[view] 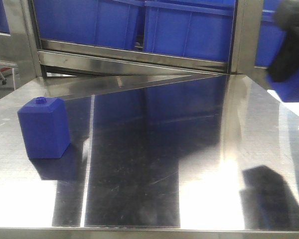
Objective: Pick and sort blue part to right shelf
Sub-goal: 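Lower the right gripper onto the nearer blue part, grasp and lift it, then move the left gripper above the remaining blue part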
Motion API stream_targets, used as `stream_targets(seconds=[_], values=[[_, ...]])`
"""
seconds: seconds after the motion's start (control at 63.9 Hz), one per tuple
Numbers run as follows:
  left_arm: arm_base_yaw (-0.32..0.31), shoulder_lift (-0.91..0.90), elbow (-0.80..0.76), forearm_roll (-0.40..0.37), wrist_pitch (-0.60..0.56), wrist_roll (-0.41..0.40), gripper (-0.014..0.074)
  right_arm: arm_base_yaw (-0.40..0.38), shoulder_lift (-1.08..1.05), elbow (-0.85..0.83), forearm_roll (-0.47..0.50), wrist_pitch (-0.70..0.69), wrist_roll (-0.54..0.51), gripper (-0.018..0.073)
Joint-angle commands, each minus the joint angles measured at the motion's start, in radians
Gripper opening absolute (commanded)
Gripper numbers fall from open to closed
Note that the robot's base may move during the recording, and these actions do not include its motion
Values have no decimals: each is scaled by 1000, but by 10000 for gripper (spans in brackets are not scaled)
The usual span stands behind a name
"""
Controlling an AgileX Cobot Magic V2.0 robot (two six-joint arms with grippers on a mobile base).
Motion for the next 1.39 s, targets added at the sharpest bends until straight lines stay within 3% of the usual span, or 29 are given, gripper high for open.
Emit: stream_targets(seconds=[0.0,0.188,0.313,0.751,1.377], values=[[-4,-24,23,-7,-79,-7,133,-64,-118,57,11,-178,-46,413],[-4,-24,23,-7,-79,-7,133,-135,-308,206,8,-408,-45,413],[-4,-24,23,-7,-79,-7,133,-138,-431,288,-76,-491,-44,413],[-4,-24,23,-7,-79,-7,133,-138,-798,398,-97,-401,-44,413],[-4,-24,23,-7,-79,-7,133,-138,-826,406,-97,-401,-44,413]])
